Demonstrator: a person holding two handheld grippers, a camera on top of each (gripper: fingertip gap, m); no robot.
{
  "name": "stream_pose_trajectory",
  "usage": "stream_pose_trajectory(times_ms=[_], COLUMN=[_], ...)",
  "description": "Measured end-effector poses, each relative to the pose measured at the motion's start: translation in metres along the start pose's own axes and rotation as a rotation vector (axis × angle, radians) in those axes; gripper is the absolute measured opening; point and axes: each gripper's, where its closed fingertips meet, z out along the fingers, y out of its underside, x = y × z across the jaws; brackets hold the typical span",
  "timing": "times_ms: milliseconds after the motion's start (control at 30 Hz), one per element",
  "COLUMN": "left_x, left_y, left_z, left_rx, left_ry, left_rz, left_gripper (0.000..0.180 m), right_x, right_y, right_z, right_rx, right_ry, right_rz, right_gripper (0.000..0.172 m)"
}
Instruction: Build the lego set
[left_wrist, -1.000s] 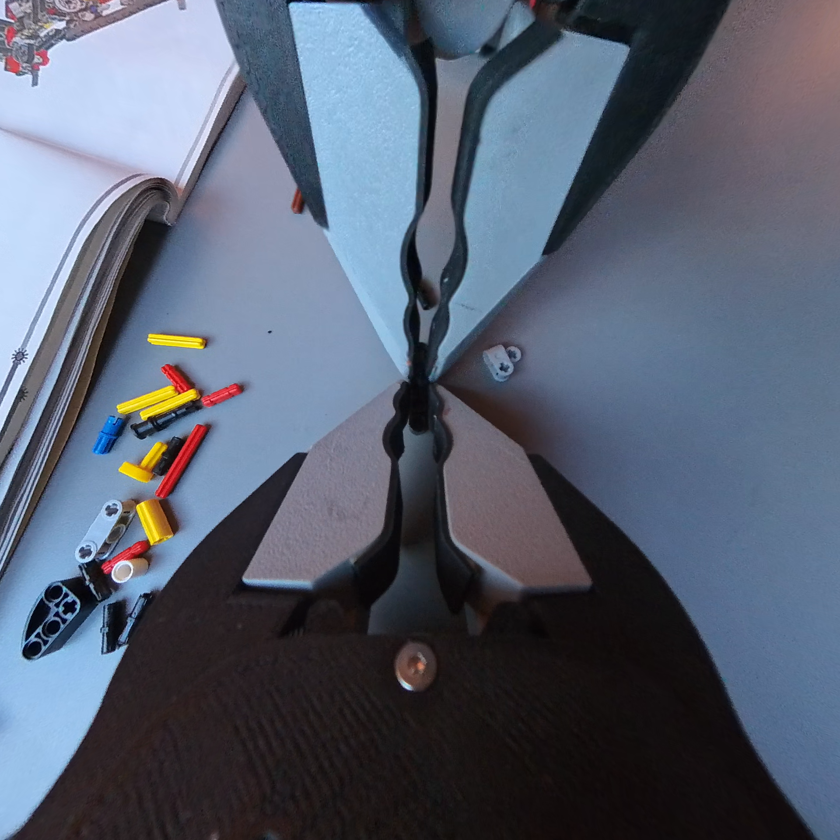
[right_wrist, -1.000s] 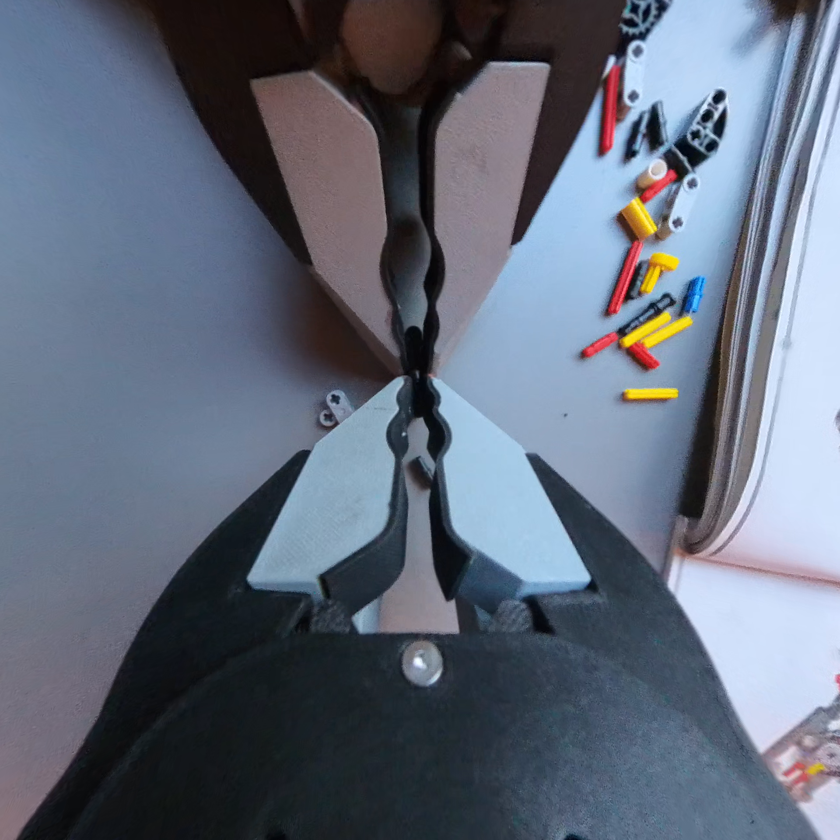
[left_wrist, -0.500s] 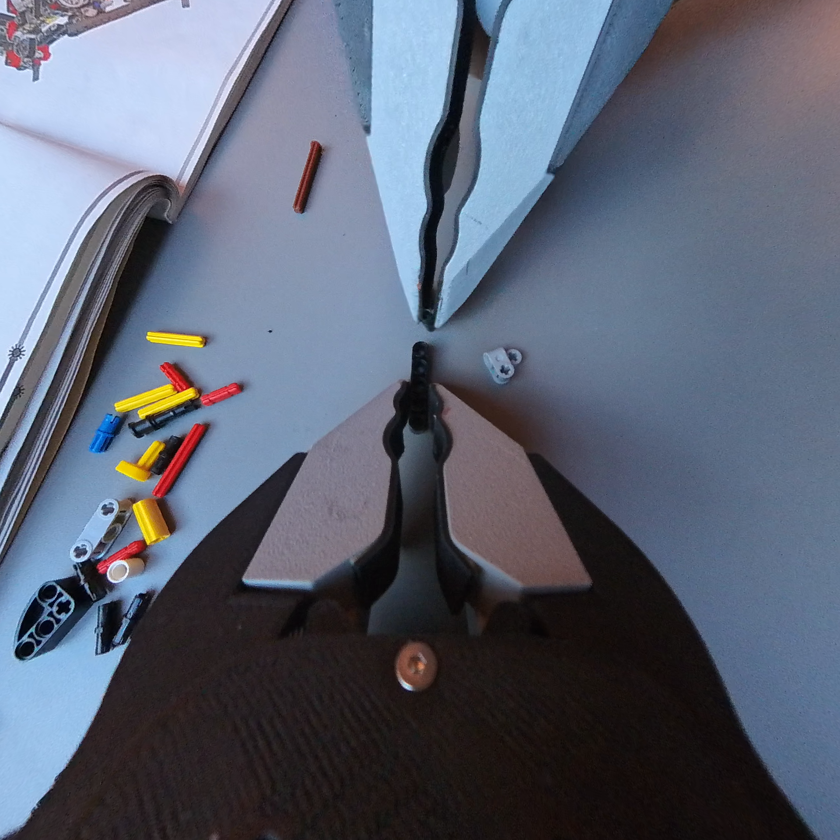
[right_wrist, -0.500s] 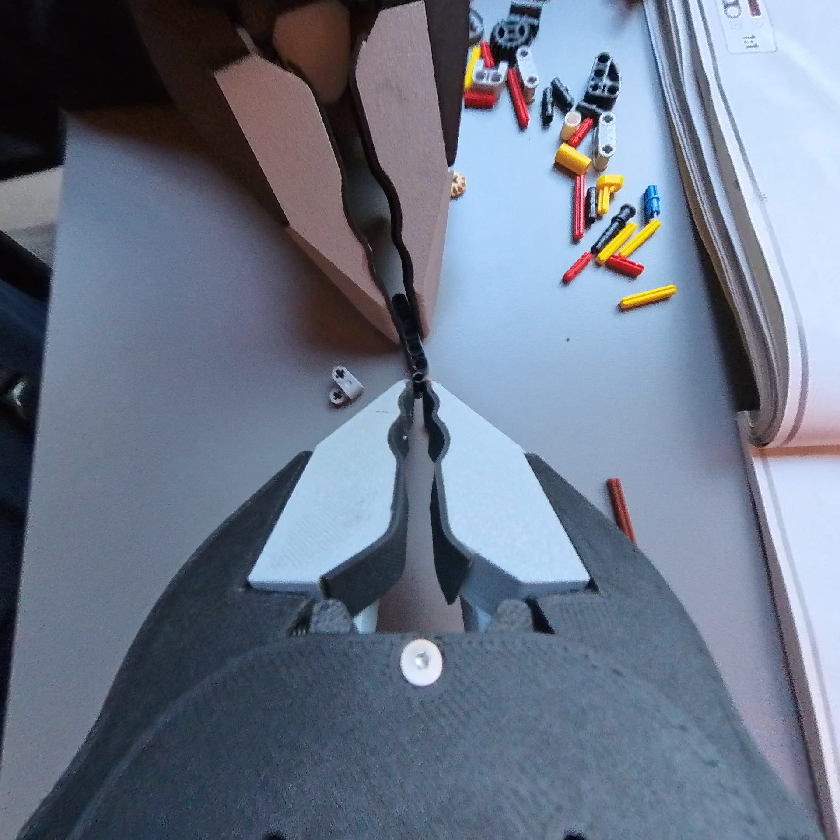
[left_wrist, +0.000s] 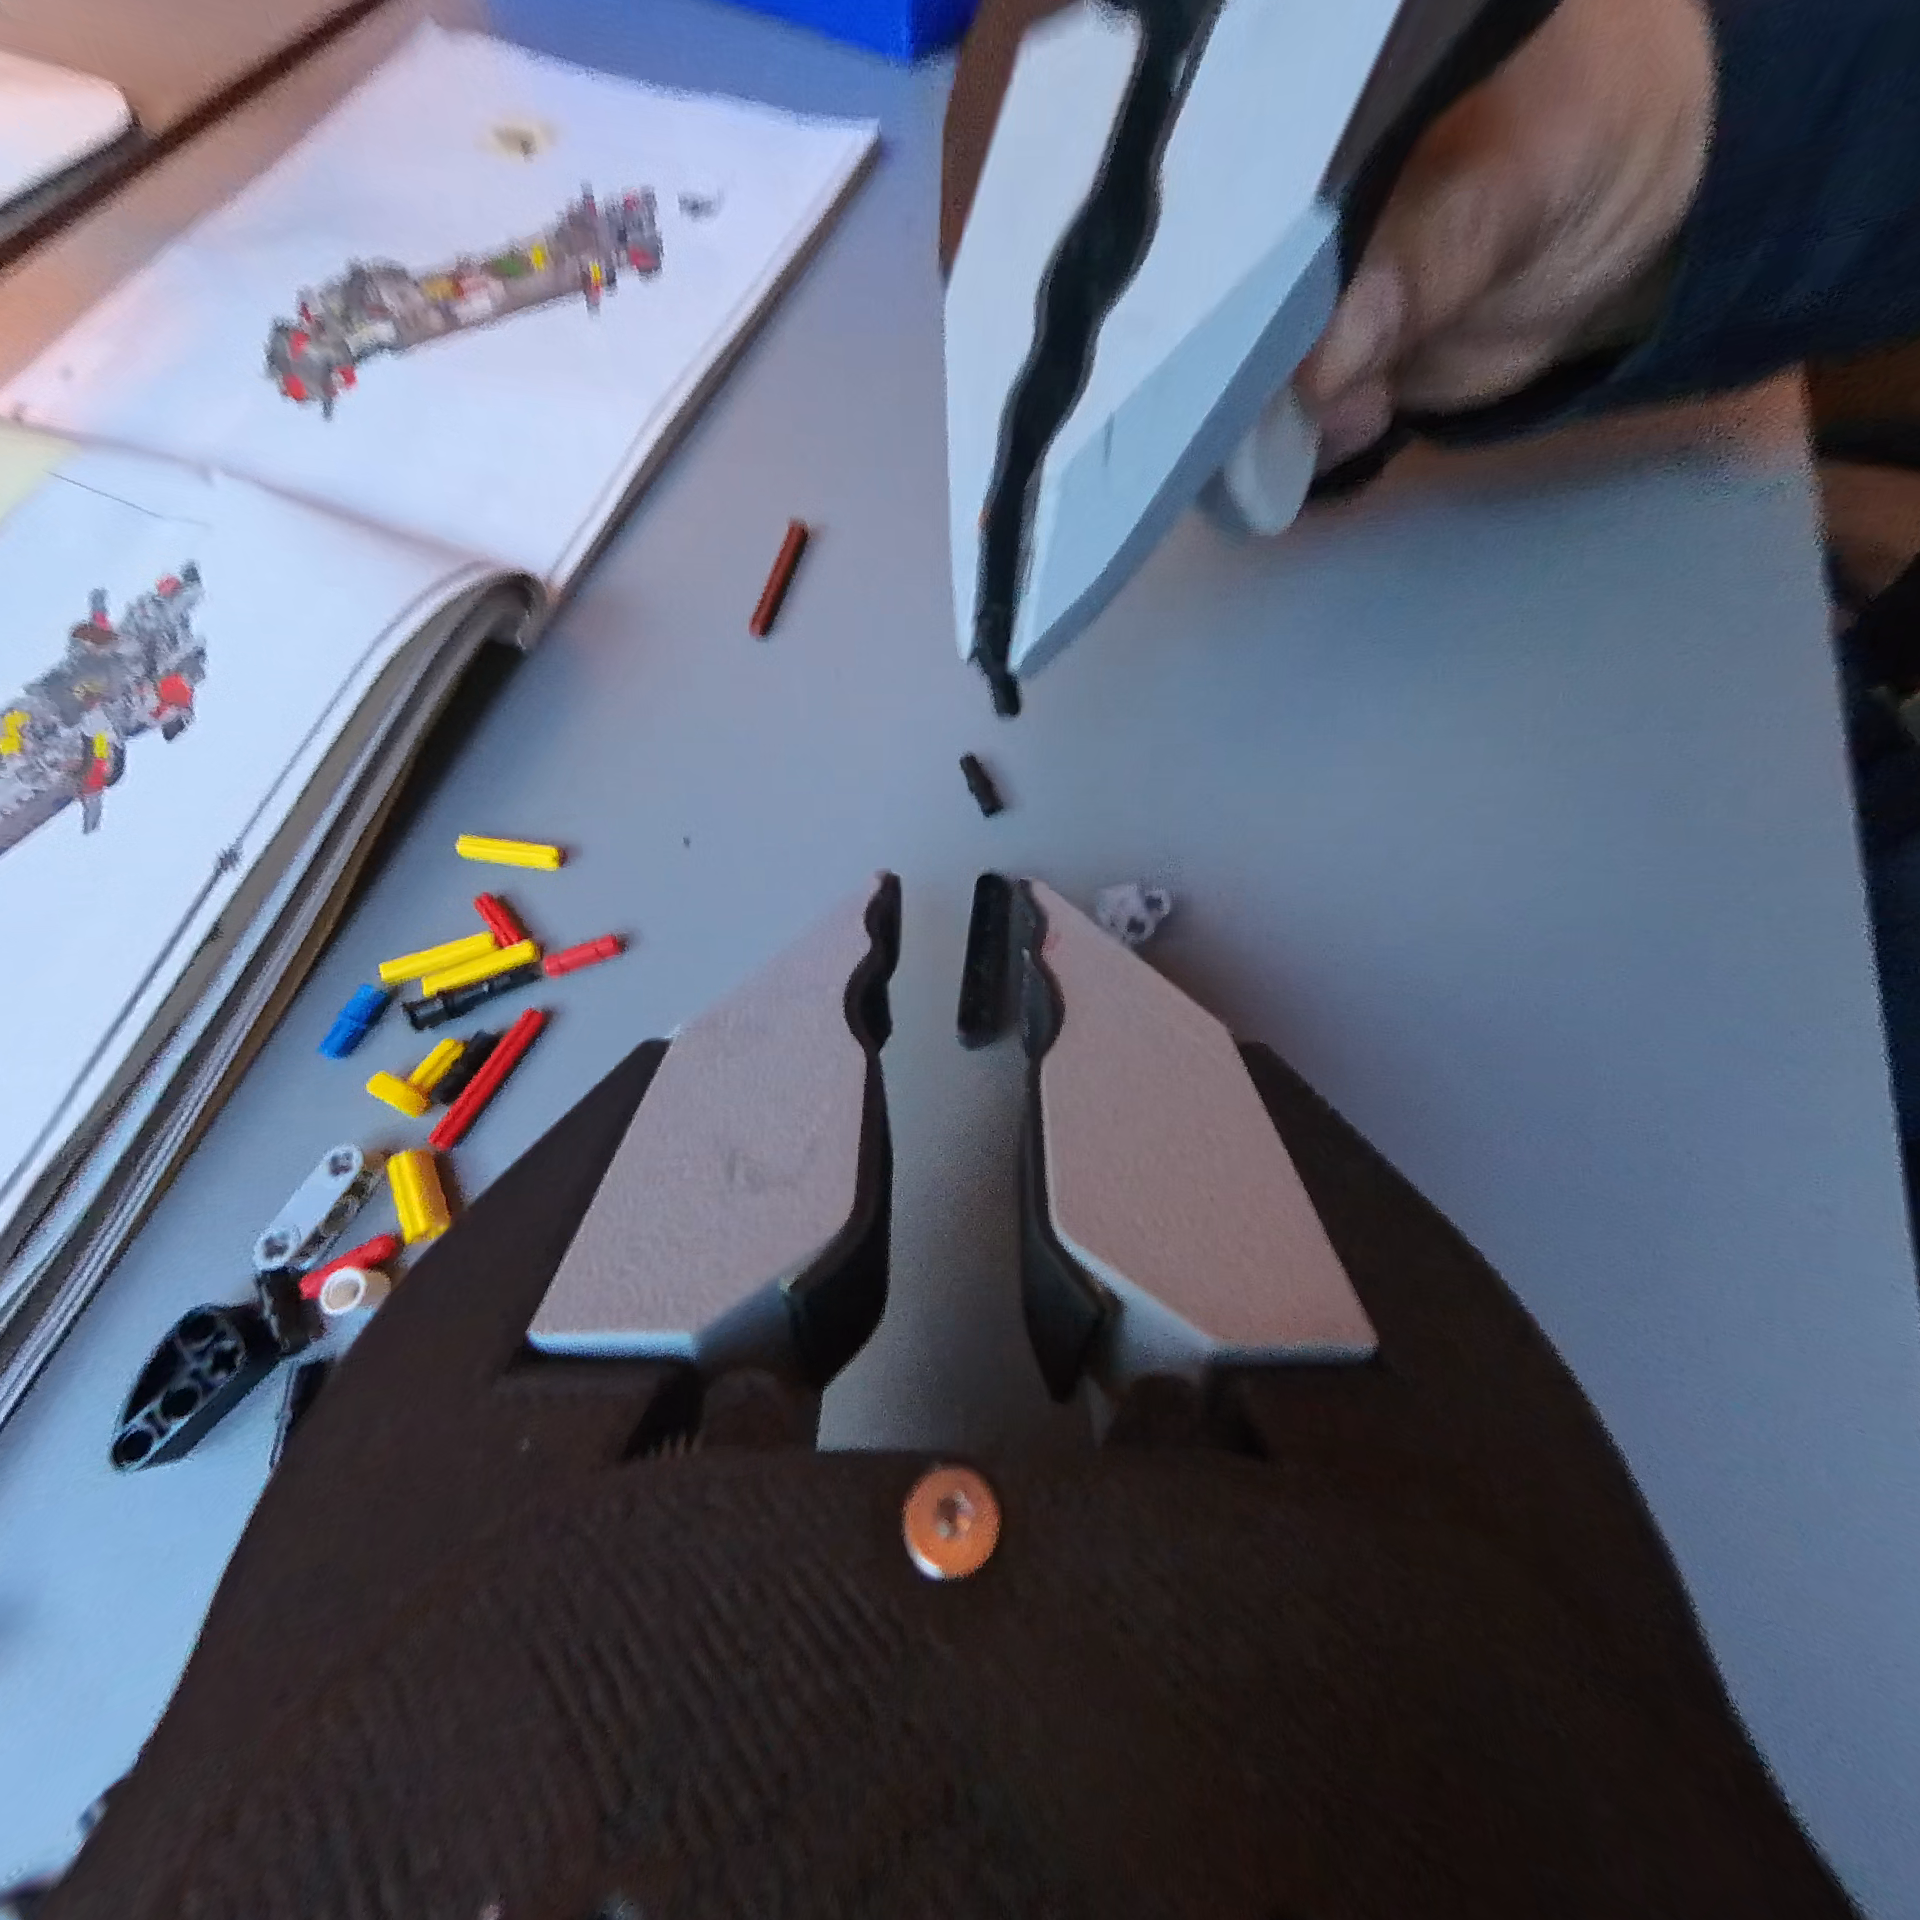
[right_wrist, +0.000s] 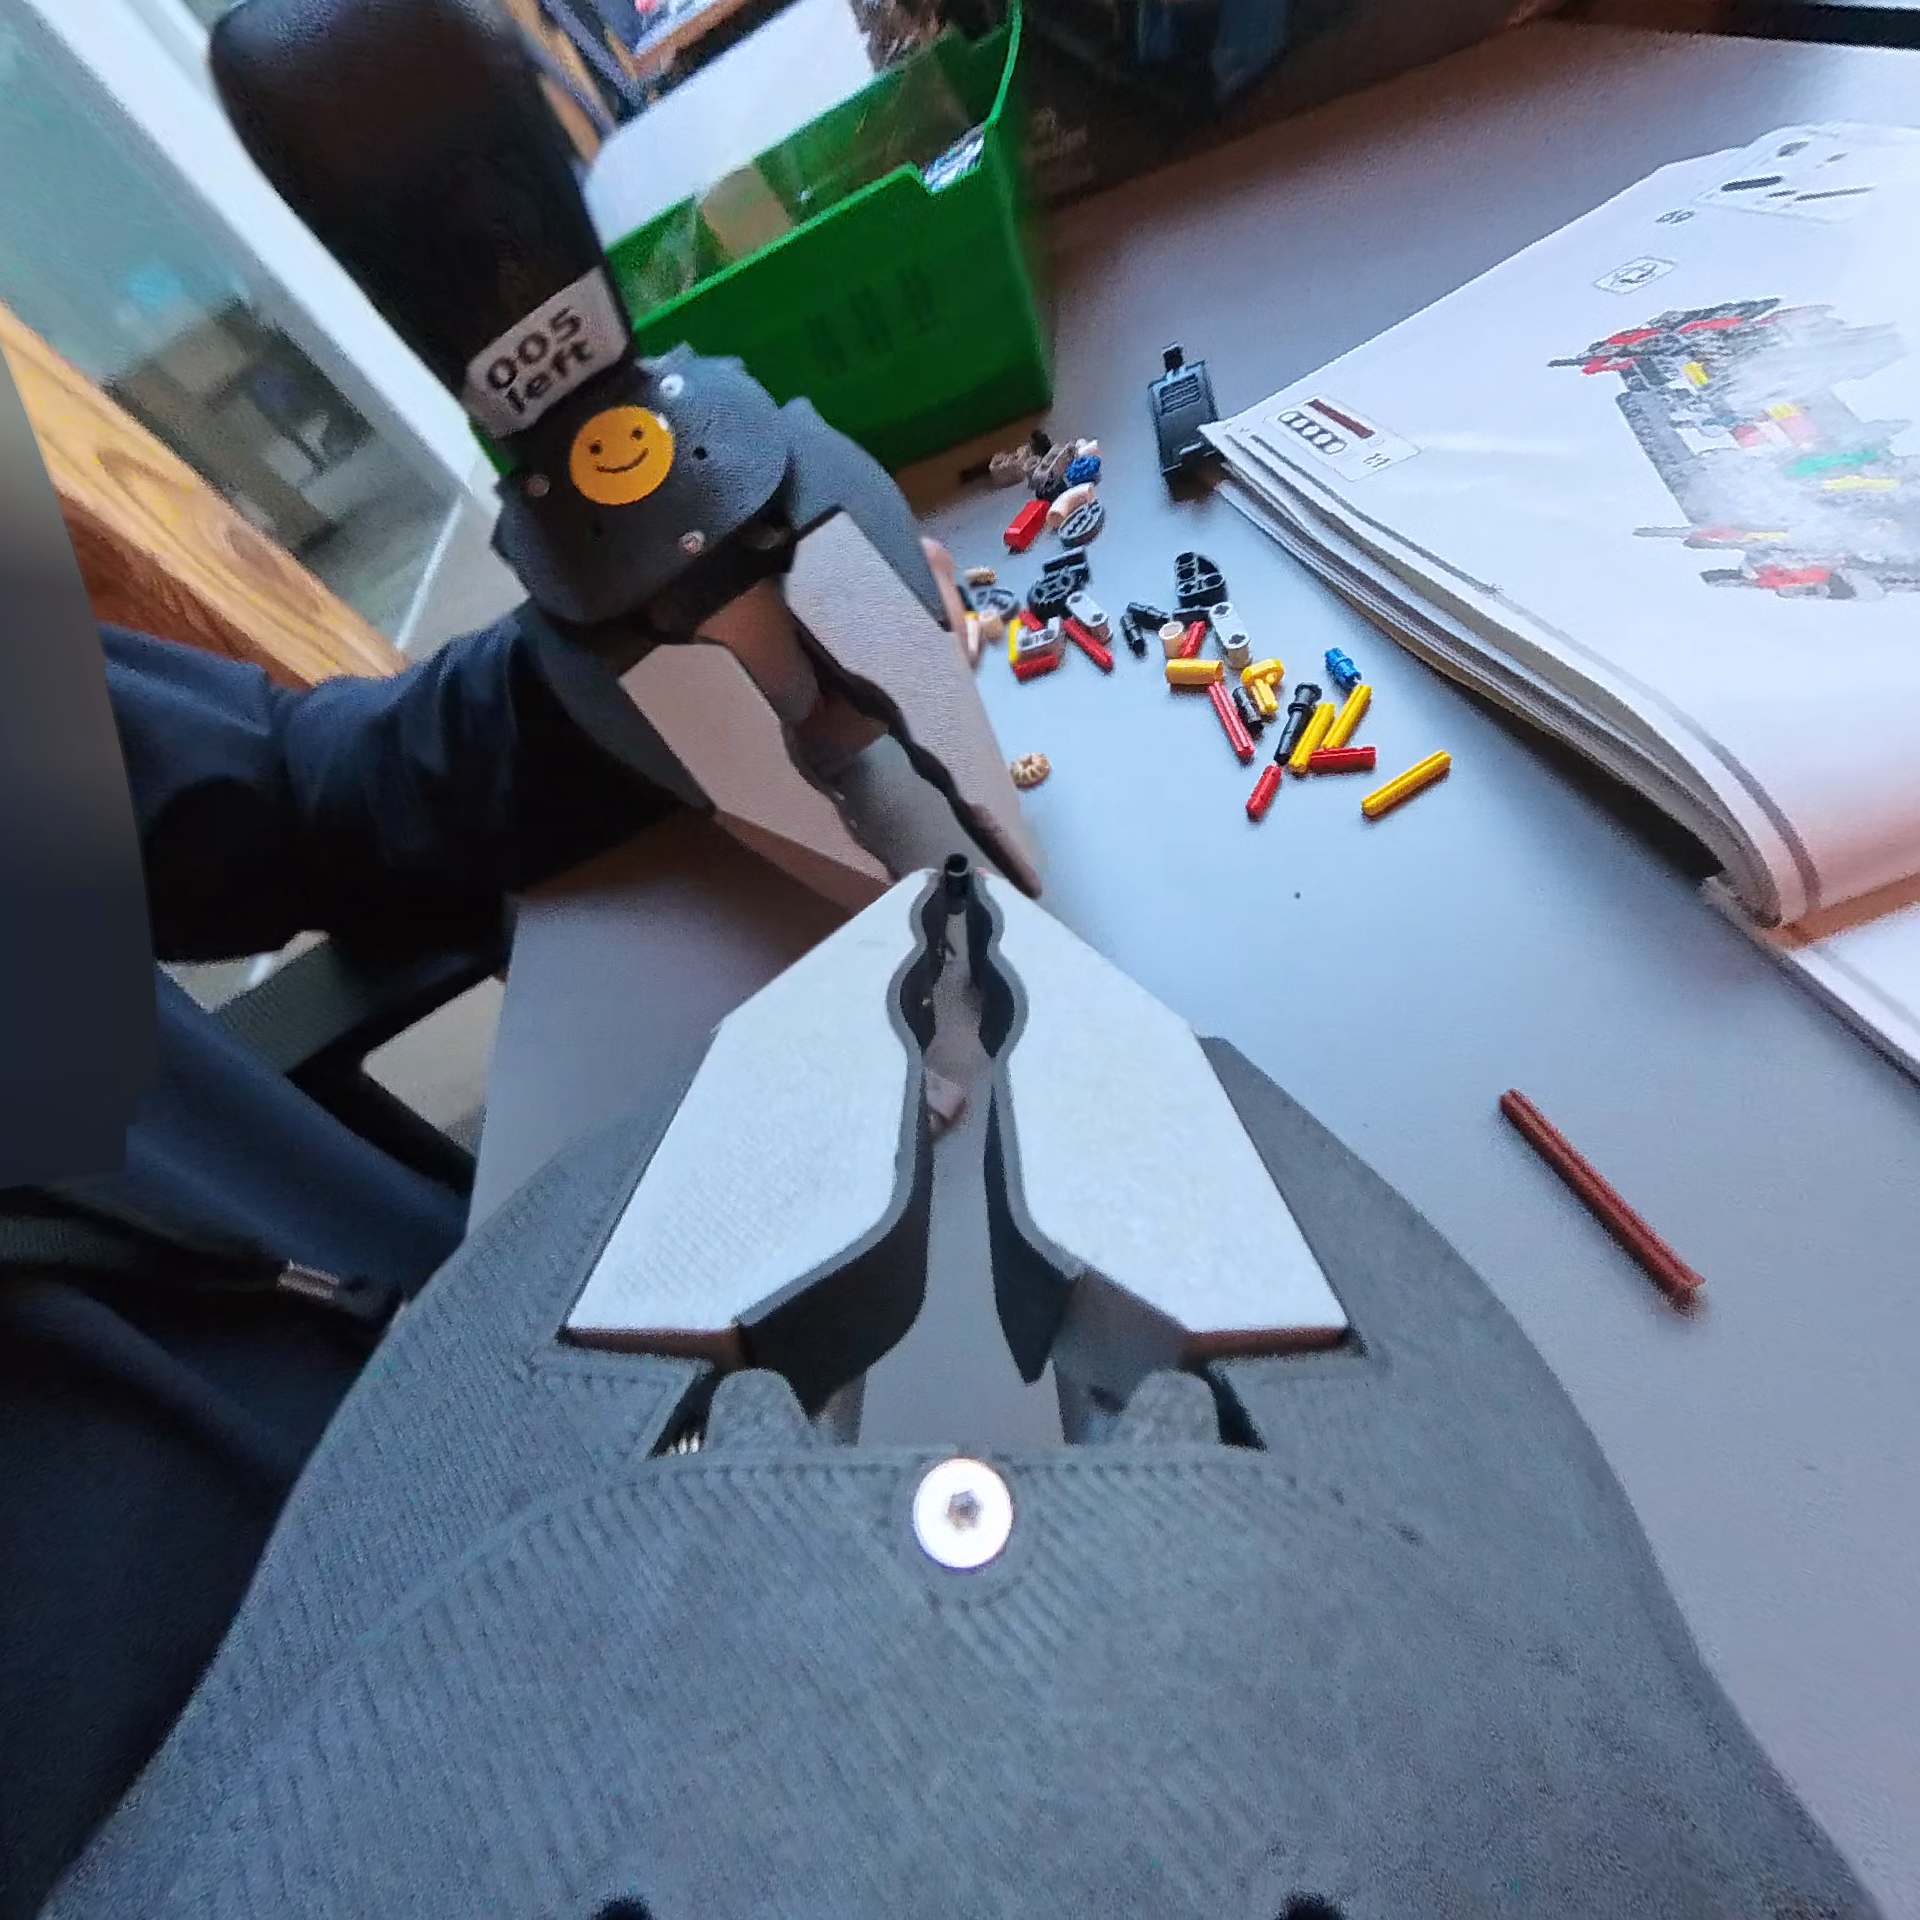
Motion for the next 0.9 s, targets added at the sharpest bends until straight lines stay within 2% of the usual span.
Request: stream_pose_trajectory(times_ms=[167, 267, 433, 733, 900], left_x=[0.006, 0.001, 0.002, 0.006, 0.008], left_y=[-0.028, -0.031, -0.027, -0.016, -0.013], left_z=[-0.003, -0.002, 0.001, 0.007, 0.008], left_rx=[0.15, 0.158, 0.138, 0.054, 0.041], left_ry=[-0.022, -0.083, -0.072, -0.095, -0.079], left_rz=[0.031, 0.068, 0.073, 0.166, 0.168], left_gripper=[0.015, 0.005, 0.003, 0.002, 0.002], right_x=[-0.003, -0.004, -0.002, -0.001, -0.005], right_y=[-0.008, -0.006, -0.002, 0.014, 0.013], right_z=[0.006, 0.009, 0.008, 0.006, 0.004], right_rx=[0.111, 0.12, 0.105, -0.132, -0.226], right_ry=[-0.042, -0.042, -0.029, 0.031, 0.018], right_rz=[0.115, 0.111, 0.09, -0.185, -0.308], right_gripper=[0.001, 0.001, 0.0, 0.0, 0.007])
